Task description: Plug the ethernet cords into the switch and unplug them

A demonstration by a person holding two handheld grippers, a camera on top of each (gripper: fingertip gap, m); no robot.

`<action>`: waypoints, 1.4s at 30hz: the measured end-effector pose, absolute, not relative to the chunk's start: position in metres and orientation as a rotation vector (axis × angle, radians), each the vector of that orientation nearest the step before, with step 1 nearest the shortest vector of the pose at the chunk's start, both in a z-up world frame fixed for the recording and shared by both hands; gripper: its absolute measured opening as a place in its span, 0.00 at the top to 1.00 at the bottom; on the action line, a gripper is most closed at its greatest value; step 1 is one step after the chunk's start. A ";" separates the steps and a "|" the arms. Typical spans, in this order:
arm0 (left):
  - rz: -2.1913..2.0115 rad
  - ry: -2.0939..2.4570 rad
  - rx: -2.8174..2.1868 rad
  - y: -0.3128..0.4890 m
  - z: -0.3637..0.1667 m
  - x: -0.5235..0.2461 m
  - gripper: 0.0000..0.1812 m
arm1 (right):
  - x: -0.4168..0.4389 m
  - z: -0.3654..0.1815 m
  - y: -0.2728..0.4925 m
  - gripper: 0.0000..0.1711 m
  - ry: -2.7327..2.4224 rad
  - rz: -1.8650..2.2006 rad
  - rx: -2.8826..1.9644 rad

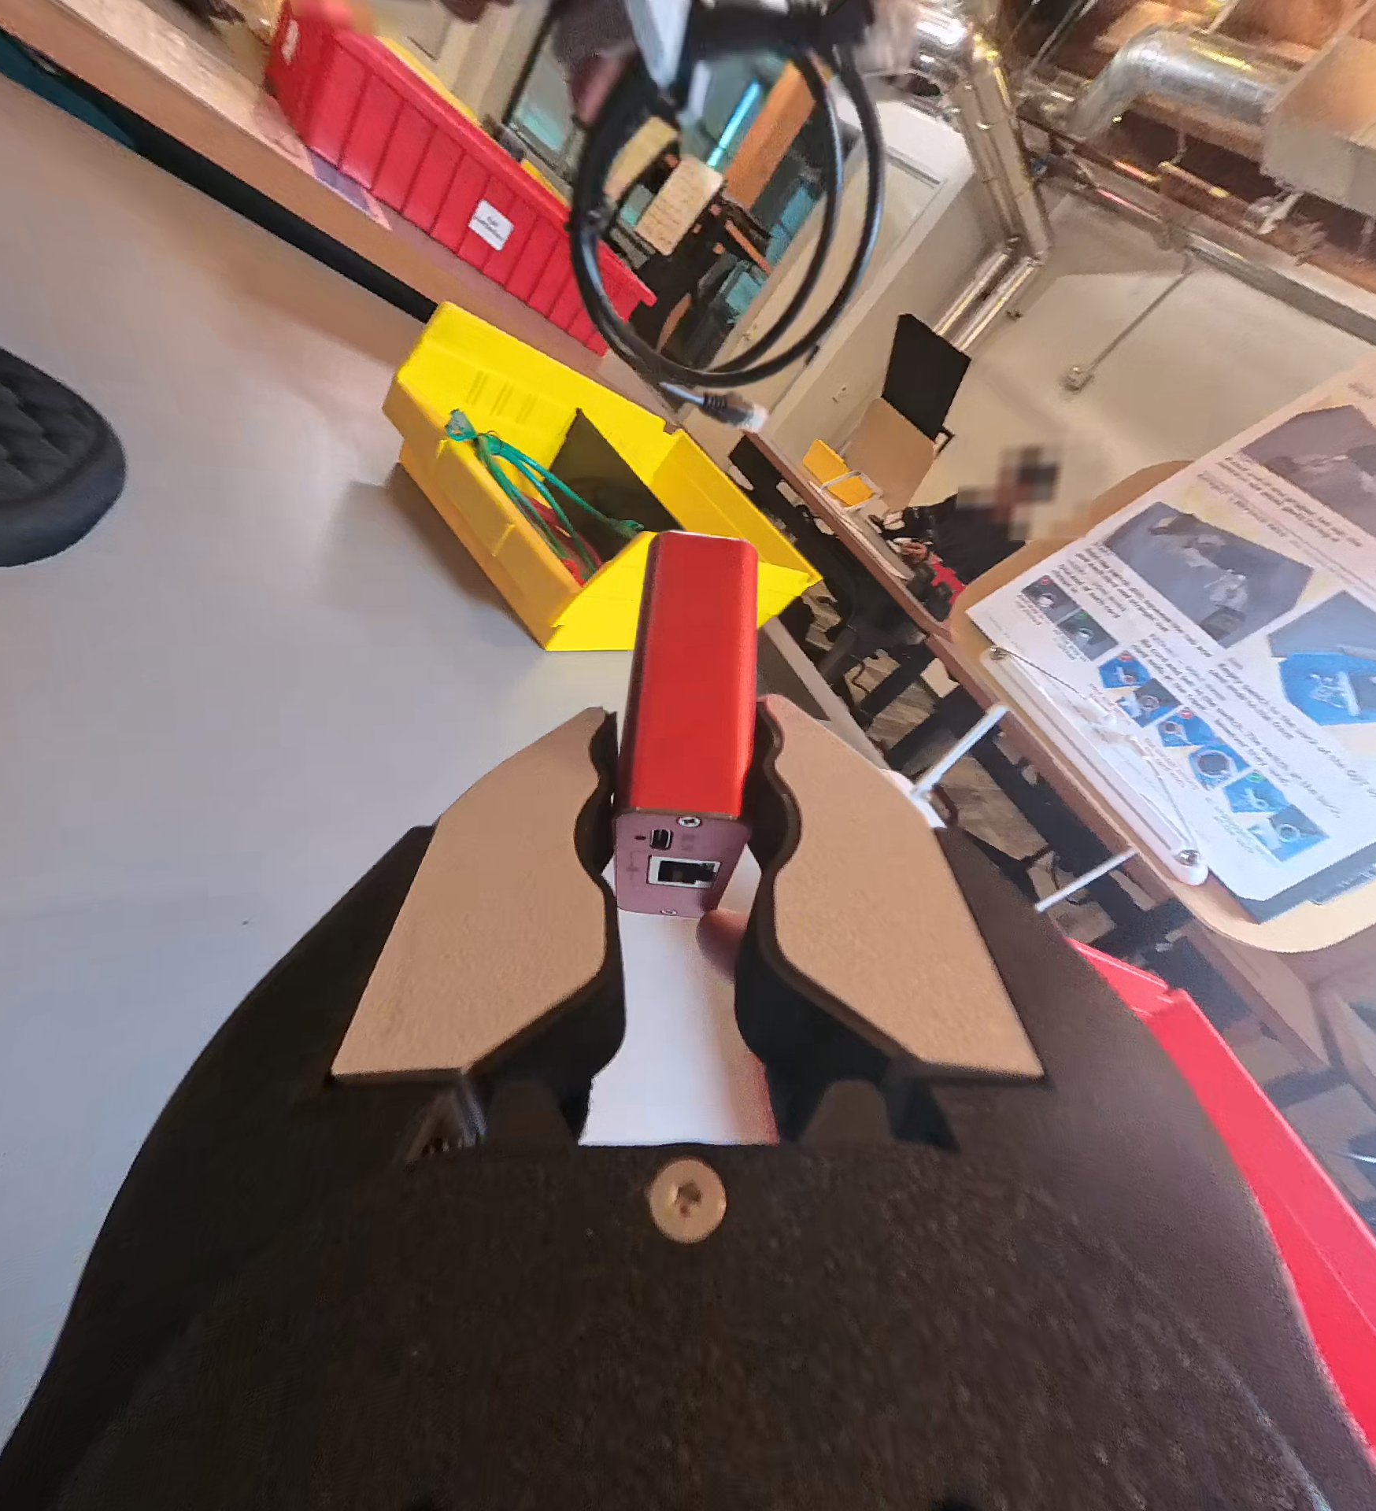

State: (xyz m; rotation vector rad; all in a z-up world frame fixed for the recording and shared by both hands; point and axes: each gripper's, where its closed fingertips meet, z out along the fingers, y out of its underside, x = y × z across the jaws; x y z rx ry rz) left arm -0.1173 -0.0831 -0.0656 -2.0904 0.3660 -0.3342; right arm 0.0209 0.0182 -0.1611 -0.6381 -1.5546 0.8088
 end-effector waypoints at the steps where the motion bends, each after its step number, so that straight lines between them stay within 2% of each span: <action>1: -0.436 0.399 -2.049 -0.087 -0.066 -0.101 0.93 | 0.022 -0.158 0.022 0.83 -1.534 0.802 -0.647; 5: -0.794 0.534 -1.947 -0.097 -0.107 -0.048 0.93 | 0.027 -0.149 0.037 0.83 -1.468 0.791 -0.676; 9: -0.564 0.887 -2.066 -0.103 -0.199 -0.018 0.93 | 0.029 -0.149 0.046 0.83 -1.446 0.783 -0.701; 11: -0.542 1.003 -2.133 -0.112 -0.221 -0.006 0.91 | 0.028 -0.151 0.048 0.83 -1.446 0.786 -0.713; 13: -0.562 1.011 -2.152 -0.115 -0.221 -0.007 0.90 | 0.027 -0.153 0.049 0.83 -1.452 0.791 -0.721; 17: -0.683 0.843 -2.041 -0.105 -0.181 -0.020 0.85 | 0.026 -0.155 0.043 0.83 -1.475 0.803 -0.708; 20: -0.601 0.721 -1.919 -0.078 -0.156 -0.025 0.85 | 0.026 -0.159 0.031 0.83 -1.517 0.843 -0.669; 26: -0.281 0.861 -1.900 -0.018 -0.186 0.014 0.73 | 0.033 -0.155 -0.016 0.83 -1.600 1.123 -0.566; 28: -0.324 0.925 -1.836 -0.013 -0.189 0.033 0.76 | 0.035 -0.163 -0.029 0.83 -1.666 1.175 -0.554; 29: -0.338 0.970 -1.818 -0.015 -0.193 0.039 0.83 | 0.034 -0.166 -0.029 0.83 -1.677 1.165 -0.554; 30: -0.308 0.990 -1.820 -0.015 -0.198 0.038 0.84 | 0.034 -0.172 -0.028 0.83 -1.710 1.150 -0.568; 34: -0.047 1.068 -1.823 -0.015 -0.215 0.020 0.84 | 0.021 -0.209 -0.017 0.83 -1.873 0.920 -0.645; 39: 0.169 1.165 -1.708 -0.017 -0.225 0.011 0.84 | 0.013 -0.216 -0.019 0.75 -1.907 0.663 -0.578; 41: 0.187 1.179 -1.692 -0.017 -0.225 0.011 0.84 | 0.013 -0.217 -0.020 0.75 -1.910 0.575 -0.536; 42: 0.200 1.178 -1.689 -0.016 -0.225 0.010 0.84 | 0.013 -0.217 -0.021 0.79 -1.903 0.542 -0.513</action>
